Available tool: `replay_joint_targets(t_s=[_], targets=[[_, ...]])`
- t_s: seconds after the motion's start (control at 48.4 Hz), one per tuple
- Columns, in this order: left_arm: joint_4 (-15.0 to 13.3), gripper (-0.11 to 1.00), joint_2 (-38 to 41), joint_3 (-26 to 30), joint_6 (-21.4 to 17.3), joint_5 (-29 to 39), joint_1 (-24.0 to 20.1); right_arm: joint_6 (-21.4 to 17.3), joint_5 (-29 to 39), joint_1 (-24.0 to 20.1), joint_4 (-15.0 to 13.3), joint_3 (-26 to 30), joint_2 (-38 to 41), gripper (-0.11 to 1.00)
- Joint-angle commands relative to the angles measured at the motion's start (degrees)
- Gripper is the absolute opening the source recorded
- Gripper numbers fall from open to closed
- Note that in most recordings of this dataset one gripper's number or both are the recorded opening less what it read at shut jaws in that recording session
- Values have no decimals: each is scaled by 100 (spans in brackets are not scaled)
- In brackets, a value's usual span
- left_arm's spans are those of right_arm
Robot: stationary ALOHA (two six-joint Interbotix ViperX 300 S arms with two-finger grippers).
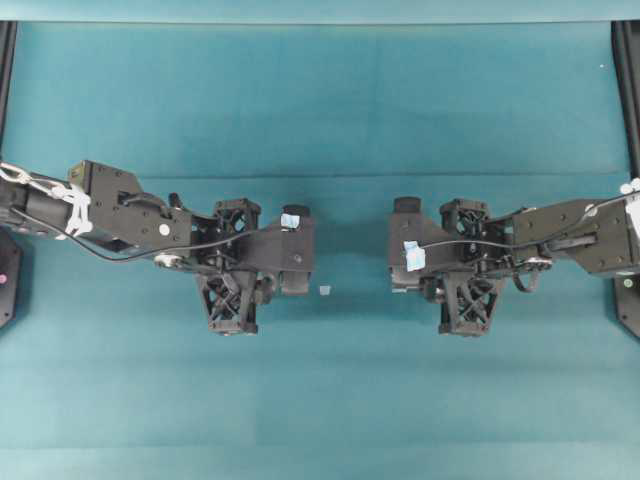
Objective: Insert the washer onto the shaft with both hands.
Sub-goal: 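Close left gripper on the washer and right gripper on the shaft's hex, then lift the washer and shaft, rotating both grippers to face each other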
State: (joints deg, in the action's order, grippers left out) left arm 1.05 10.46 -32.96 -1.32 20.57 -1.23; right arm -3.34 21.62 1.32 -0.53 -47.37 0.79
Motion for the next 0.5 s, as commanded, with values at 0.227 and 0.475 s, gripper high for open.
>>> replay_joint_targets(t_s=[0.227,0.475], targets=[[18,37,-62,18,0,-9,-26,44,-88,53,9,18,9,0],[18,37,-457,-62,9,-18,-26,26,-448,26,149,-35,-281,0]])
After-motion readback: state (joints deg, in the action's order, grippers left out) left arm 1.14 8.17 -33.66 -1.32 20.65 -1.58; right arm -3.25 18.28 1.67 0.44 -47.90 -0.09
